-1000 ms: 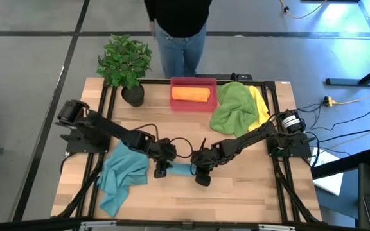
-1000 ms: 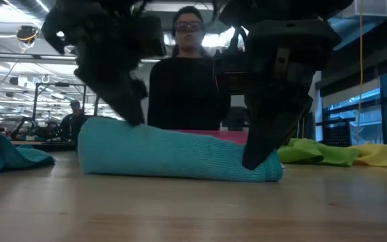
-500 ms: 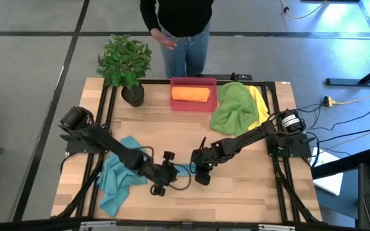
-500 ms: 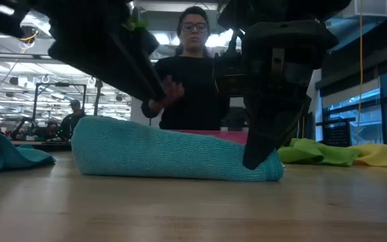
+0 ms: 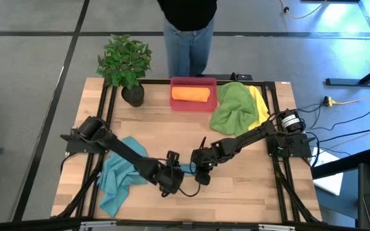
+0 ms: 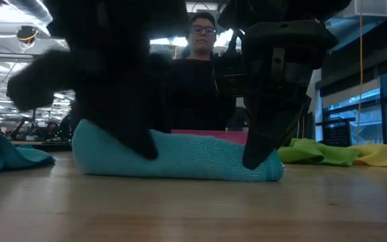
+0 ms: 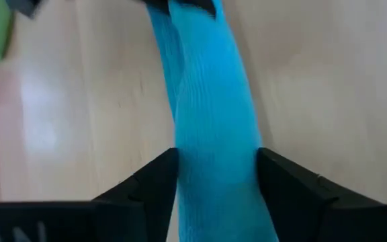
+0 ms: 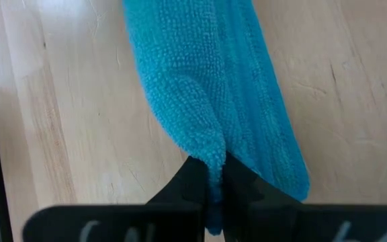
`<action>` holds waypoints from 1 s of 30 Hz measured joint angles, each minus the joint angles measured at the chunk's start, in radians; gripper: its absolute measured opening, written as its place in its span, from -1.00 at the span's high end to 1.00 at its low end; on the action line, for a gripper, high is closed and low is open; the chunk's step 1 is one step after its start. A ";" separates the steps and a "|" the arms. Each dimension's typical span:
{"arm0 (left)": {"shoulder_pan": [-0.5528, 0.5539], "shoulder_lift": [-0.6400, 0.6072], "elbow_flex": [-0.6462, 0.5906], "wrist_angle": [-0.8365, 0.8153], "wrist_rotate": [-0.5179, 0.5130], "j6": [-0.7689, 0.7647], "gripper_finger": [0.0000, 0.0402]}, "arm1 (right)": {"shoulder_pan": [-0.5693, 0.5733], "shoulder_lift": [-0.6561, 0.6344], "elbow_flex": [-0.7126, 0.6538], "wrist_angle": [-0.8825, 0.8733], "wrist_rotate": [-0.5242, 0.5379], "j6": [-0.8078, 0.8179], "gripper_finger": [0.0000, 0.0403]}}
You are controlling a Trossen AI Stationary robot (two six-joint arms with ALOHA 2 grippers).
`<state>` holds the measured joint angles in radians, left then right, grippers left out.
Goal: Roll microfiber towels into tight, uniform cylinder then place into a basket
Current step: Roll the right blue towel
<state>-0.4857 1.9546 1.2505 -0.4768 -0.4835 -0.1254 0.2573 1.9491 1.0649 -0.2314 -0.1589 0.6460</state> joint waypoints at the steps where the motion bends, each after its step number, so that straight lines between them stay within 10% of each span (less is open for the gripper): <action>1: 0.001 0.012 0.004 -0.007 0.000 0.000 0.01 | 0.000 0.000 0.000 0.000 0.000 0.000 0.91; 30: -0.100 0.049 0.048 -0.024 -0.146 -0.029 -0.01 | 0.000 0.000 0.000 0.001 -0.002 -0.001 0.91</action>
<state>-0.5857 2.0040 1.2988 -0.5012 -0.6294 -0.1544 0.2569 1.9491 1.0649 -0.2306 -0.1612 0.6455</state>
